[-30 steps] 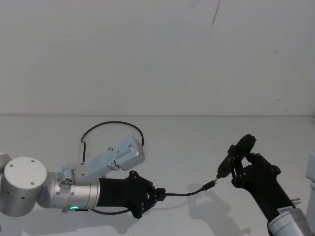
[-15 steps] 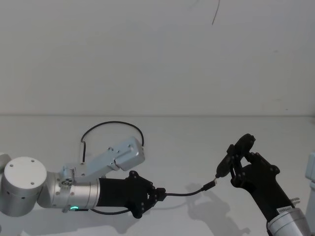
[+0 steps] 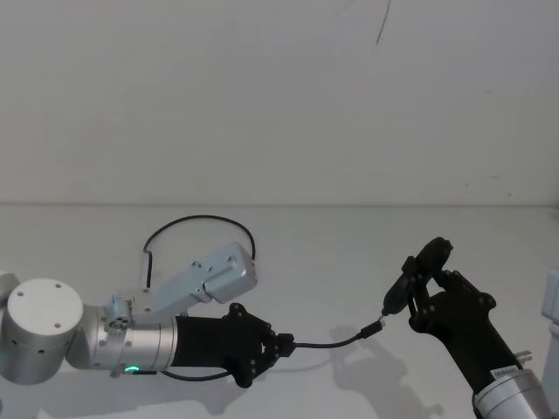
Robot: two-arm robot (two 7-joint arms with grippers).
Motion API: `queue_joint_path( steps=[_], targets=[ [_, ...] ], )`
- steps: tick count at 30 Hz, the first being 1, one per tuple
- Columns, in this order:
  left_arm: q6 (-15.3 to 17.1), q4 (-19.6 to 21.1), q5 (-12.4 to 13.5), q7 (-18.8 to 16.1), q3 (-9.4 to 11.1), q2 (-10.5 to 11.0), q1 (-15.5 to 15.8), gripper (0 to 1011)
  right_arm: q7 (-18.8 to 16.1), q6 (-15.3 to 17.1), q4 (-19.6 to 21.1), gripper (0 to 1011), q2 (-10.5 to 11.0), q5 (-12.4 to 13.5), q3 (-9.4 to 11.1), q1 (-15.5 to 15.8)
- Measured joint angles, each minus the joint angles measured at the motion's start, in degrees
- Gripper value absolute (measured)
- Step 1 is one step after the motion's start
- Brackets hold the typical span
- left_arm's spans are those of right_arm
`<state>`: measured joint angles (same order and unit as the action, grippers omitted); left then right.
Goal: Pick up the data cable with the one hand.
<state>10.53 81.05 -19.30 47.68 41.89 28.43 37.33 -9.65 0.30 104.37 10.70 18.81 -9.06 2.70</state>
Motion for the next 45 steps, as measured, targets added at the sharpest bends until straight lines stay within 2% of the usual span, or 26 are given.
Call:
queue_joint_path(
  steps=[22,28,31,32,37,41,44,45],
  targets=[
    [0.0,0.0,0.0,0.0,0.0,0.0,0.0,41,0.0,0.0,0.0,263,0.0,0.0,0.0,0.0],
    [0.0,0.0,0.0,0.0,0.0,0.0,0.0,204,0.0,0.0,0.0,263,0.0,0.0,0.0,0.0],
    [0.0,0.0,0.0,0.0,0.0,0.0,0.0,333,0.0,0.0,0.0,263,0.0,0.0,0.0,0.0],
    [0.0,0.0,0.0,0.0,0.0,0.0,0.0,333,0.0,0.0,0.0,263,0.0,0.0,0.0,0.0],
    [0.0,0.1,0.0,-0.3,-0.1,0.0,-0.2,486,0.1,0.1,-0.1,263,0.4,-0.1,-0.2,-0.1],
    [-0.3,0.5,0.2,-1.9,-0.6,-0.3,-0.9,653,1.4,0.4,-0.8,263,2.1,-0.5,-0.9,-0.4],
    [-0.6,0.8,0.4,-3.2,-1.1,-0.4,-1.6,710,2.2,0.6,-1.3,263,3.4,-0.9,-1.5,-0.7],
    [-0.8,1.1,0.6,-4.2,-1.4,-0.6,-2.1,765,2.8,0.8,-1.6,263,4.3,-1.2,-2.0,-0.9]
  ],
)
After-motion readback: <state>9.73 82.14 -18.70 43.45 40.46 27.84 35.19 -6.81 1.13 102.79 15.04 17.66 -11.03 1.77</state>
